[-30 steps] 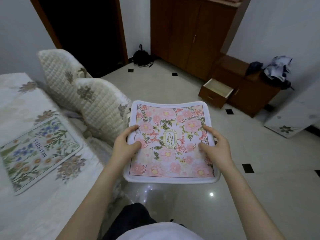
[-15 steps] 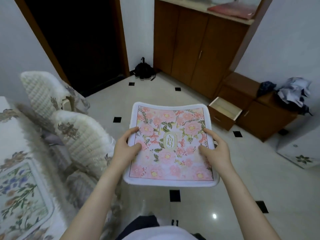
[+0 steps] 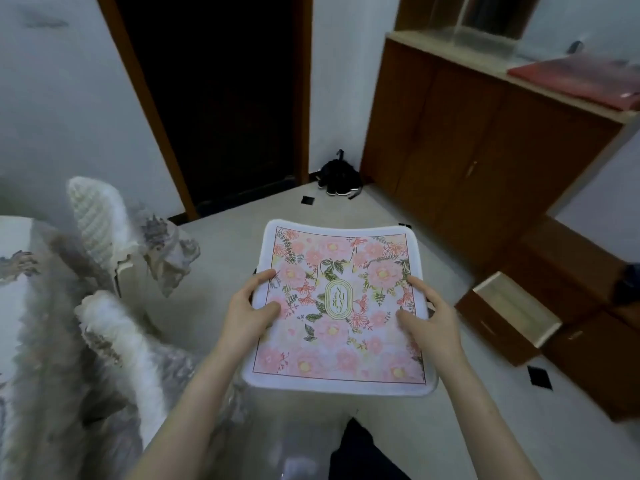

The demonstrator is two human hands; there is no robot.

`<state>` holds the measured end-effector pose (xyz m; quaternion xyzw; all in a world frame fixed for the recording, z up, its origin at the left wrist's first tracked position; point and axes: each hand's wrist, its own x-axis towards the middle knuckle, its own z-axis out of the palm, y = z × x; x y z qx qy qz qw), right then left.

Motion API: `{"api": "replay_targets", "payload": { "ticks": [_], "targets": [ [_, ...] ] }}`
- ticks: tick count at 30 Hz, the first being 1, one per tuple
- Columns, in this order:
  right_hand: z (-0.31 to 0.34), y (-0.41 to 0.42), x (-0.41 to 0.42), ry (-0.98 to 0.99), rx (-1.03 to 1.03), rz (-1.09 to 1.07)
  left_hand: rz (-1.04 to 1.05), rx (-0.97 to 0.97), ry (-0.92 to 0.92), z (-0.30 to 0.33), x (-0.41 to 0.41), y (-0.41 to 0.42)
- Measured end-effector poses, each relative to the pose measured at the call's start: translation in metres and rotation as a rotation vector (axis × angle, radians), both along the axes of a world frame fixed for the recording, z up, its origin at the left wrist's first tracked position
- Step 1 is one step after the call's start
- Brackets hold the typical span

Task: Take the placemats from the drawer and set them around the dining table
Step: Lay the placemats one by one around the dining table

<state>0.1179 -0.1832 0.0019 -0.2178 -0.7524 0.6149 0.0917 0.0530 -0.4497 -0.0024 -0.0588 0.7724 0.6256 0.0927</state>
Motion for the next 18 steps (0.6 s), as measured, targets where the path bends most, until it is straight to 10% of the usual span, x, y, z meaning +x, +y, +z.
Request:
{"api": "replay_targets", "payload": {
  "ticks": [18],
  "targets": [
    [-0.009,-0.022,-0.362,-0.035,-0.025,0.585,0.636,0.011,-0.019,0.002,-0.194,-0.014]
  ]
}}
